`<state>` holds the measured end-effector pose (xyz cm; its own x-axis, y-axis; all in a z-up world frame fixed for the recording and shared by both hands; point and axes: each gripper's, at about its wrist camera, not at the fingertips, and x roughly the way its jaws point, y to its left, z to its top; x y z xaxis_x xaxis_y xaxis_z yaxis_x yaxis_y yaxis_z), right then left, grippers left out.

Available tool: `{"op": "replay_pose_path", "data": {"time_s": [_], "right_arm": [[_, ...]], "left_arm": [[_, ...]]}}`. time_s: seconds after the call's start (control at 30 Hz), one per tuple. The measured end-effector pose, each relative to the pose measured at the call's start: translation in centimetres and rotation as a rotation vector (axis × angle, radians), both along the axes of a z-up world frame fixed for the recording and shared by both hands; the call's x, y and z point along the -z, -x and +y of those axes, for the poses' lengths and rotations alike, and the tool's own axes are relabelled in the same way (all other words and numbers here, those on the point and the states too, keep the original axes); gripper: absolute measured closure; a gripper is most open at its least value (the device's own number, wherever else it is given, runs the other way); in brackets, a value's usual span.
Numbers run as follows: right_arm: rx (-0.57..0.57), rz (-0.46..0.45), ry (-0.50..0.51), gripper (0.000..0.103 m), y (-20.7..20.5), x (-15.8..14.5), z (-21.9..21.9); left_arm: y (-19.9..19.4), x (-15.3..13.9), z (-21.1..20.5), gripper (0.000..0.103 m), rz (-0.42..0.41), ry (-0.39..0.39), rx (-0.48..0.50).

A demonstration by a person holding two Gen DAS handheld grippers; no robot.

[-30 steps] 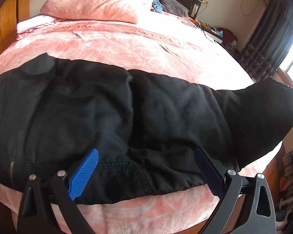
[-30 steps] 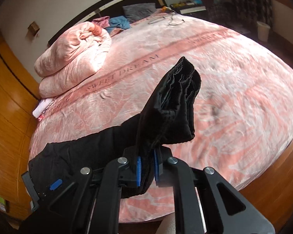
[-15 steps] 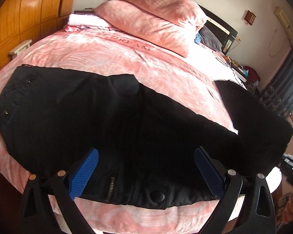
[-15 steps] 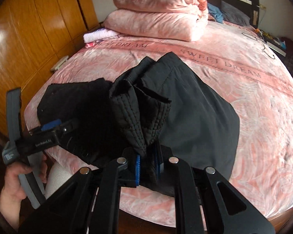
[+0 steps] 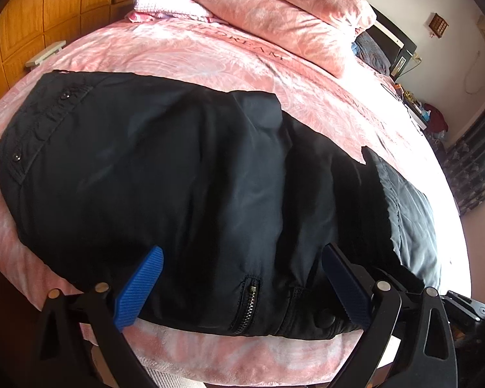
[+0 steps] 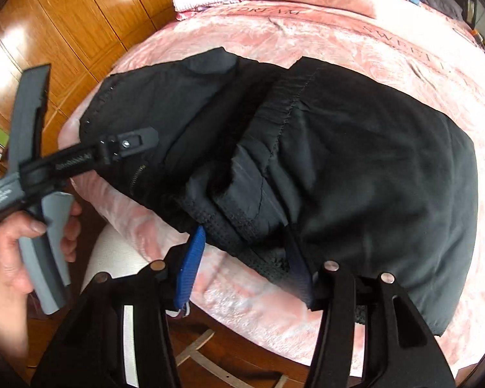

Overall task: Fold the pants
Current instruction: 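Fold the hem end over toward the waistband with the right gripper while the left gripper holds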

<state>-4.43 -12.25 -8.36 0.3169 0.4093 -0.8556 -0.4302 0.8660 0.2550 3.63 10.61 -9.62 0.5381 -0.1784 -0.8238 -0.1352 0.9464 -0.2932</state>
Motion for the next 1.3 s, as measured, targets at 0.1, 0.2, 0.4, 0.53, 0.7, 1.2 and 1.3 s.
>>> {"op": "replay_pose_path", "data": {"time_s": [0.1,0.2,0.4,0.53,0.7,1.2,1.3], "right_arm": [[0.012,0.001,-0.032,0.050,0.2,-0.9,0.1],[0.005,-0.013,0.008,0.050,0.2,-1.0,1.1],[0.024,0.007,0.085,0.078,-0.8,0.8,2.2],[0.063,0.022,0.032,0.095,-1.2,0.1,1.1],[0.005,-0.044,-0.020,0.096,-0.1,-3.4,2.0],[-0.030,0.057,-0.083,0.072,0.4,-1.9,2.3],[0.020,0.053,-0.178,0.065,1.0,-3.6,-0.6]], "left_arm": [[0.3,0.0,0.3,0.004,0.001,-0.012,0.006],[0.6,0.0,0.5,0.004,-0.001,-0.023,0.014],[0.7,0.1,0.9,0.004,0.009,-0.068,0.041],[0.8,0.4,1.6,0.004,0.016,-0.064,0.040],[1.0,0.6,2.0,0.004,0.014,-0.068,0.034],[0.7,0.7,2.2,0.004,0.020,-0.064,0.041],[1.0,0.8,2.5,0.004,0.023,-0.062,0.039]]}}
